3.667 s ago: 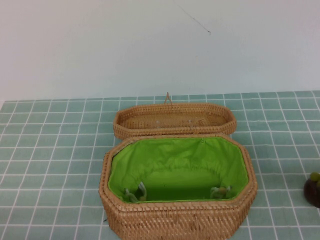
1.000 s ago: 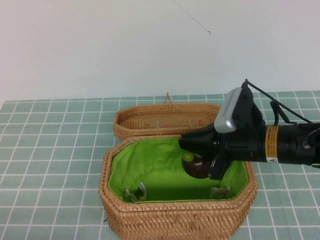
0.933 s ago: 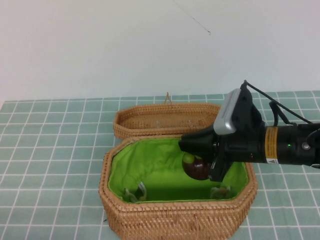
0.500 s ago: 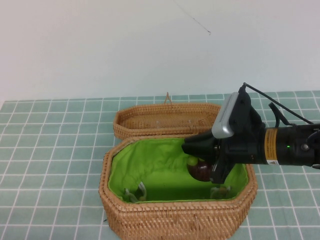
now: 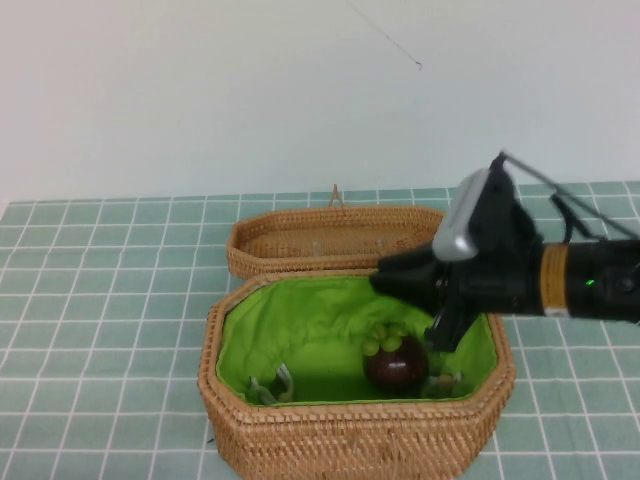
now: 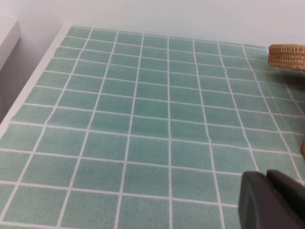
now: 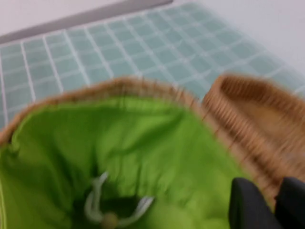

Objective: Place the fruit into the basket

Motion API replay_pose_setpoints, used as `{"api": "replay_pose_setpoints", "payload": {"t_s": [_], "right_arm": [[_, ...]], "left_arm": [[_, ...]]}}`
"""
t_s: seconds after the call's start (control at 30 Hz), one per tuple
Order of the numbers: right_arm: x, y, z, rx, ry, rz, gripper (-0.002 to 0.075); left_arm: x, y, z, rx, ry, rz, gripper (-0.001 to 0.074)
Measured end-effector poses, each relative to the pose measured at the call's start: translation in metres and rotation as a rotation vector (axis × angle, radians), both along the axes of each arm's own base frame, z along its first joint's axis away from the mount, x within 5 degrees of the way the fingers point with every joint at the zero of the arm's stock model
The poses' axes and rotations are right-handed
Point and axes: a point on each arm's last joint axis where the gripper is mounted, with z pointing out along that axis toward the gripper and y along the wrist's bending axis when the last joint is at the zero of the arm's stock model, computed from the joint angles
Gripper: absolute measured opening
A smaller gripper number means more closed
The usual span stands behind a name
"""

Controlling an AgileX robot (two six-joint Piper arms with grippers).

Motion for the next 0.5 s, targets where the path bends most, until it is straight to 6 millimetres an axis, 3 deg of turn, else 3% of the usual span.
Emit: {"api": "replay_pose_setpoints", "payload": {"t_s": [0.17,0.3,0.37,0.5], "right_arm": [[-0.007,-0.027,0.061,0.038,-0.128,-0.132,0.0039],[-0.022,-0.062,0.112,0.088,-0.177,-0.313,0.0008],[-0.04,-0.081,0.134,0.12,-0.208,-0.396,0.0004],[-0.078,-0.111,0.15,0.104,-0.264,-0.63,0.0]], "left_arm": [[0.0,0.0,0.0,0.0,0.0,0.0,0.0],[0.0,0.0,0.0,0.0,0.003,0.0,0.0],[0.0,0.0,-0.001,0.0,0.006,0.0,0.0],[0.0,0.0,-0.001,0.0,0.008,0.0,0.0]]}}
